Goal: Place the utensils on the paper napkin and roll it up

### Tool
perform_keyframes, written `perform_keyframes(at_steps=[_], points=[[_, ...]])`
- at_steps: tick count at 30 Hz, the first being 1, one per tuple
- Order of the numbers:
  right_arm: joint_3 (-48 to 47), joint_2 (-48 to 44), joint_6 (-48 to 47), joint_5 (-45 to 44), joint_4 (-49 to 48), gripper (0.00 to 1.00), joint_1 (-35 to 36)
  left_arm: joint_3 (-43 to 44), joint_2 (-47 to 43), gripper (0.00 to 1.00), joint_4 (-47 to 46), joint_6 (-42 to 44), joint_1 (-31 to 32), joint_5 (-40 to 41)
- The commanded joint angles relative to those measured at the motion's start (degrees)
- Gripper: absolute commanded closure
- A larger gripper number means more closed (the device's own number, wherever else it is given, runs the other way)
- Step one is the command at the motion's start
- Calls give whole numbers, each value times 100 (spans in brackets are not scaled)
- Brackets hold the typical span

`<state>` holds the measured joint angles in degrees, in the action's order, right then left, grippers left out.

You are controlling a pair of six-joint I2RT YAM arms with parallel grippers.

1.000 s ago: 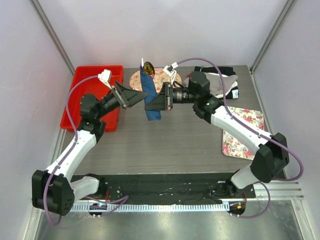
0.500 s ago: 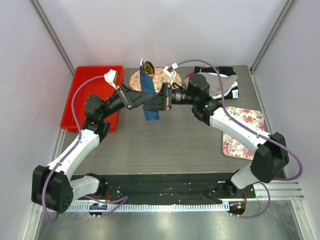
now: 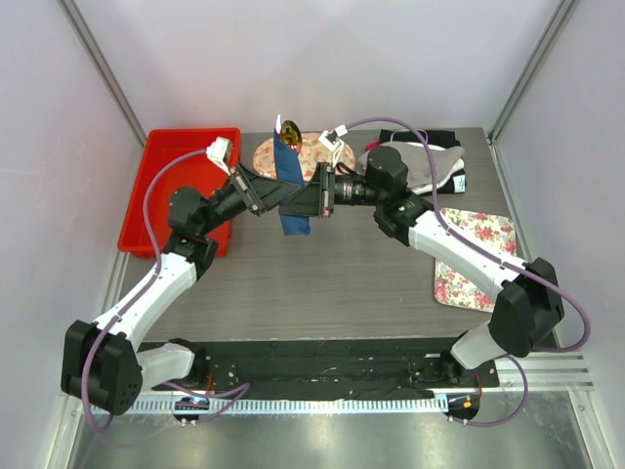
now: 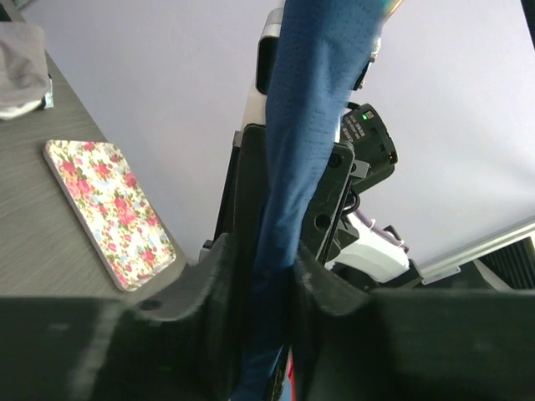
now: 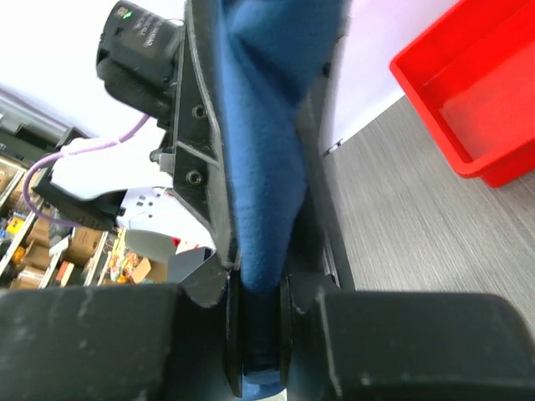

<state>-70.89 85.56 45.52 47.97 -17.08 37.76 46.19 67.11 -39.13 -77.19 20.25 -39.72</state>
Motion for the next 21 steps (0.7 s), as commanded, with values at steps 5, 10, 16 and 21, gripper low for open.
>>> perform_keyframes(at_steps=[5,10,16,21], points=[[-232,-74,-358,-15,-340,99,39,-93,-14,100,-182,20,67,0],[-355,-109,-745,46,292,86,30,-58,-31,100,-358,133,-3,-114],[-469,-206,-1193,73,1013,63,-154,21,-40,100,-446,204,-205,-158],[-557,-435,-1677,38,1672,35,-479,56,-31,100,-455,230,-250,-220]])
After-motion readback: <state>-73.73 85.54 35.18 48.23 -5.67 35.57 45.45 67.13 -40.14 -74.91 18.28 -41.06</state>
